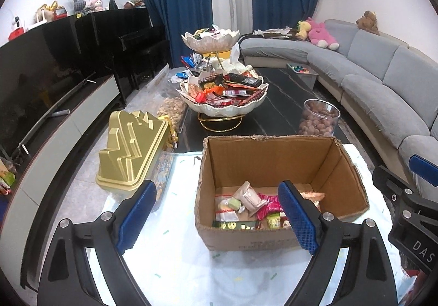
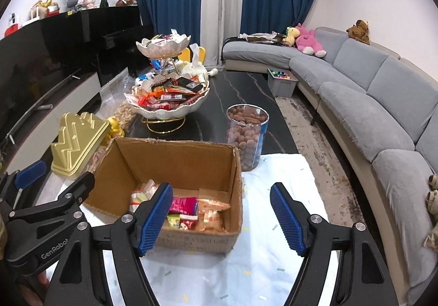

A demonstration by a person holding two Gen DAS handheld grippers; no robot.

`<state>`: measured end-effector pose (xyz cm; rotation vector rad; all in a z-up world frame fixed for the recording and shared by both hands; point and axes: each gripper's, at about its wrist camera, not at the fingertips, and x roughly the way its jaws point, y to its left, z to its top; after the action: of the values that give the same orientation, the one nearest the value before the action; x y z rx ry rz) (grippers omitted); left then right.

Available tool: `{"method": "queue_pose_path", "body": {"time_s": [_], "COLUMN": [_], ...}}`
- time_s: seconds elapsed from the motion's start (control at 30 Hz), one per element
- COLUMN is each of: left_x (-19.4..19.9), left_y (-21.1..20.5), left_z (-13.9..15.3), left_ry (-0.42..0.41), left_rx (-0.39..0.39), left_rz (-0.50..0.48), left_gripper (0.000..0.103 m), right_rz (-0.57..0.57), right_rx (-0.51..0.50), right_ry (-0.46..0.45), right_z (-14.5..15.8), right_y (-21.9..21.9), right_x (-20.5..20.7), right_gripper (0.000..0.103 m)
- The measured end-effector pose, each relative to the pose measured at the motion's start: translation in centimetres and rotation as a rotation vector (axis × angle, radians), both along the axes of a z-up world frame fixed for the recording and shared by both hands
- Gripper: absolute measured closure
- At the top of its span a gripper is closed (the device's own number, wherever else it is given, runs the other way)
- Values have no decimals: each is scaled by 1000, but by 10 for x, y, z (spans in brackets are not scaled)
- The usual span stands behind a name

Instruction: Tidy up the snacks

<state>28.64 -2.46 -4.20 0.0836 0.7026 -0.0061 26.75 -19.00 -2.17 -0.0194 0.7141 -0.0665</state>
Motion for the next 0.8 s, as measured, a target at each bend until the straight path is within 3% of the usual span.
{"method": "queue_pose_path", "body": {"time_s": [0.8], "left_x": [-118], "left_y": [5], "left_z": [10], "left_ry": [4], "left_rx": [-10], "left_rz": [-15], "left_gripper": [12], "right_rz": [2], "right_rx": [13], "right_ry": [10], "right_z": [8], "right_y": [-4], "right_x": [-111], "right_gripper": [29]}}
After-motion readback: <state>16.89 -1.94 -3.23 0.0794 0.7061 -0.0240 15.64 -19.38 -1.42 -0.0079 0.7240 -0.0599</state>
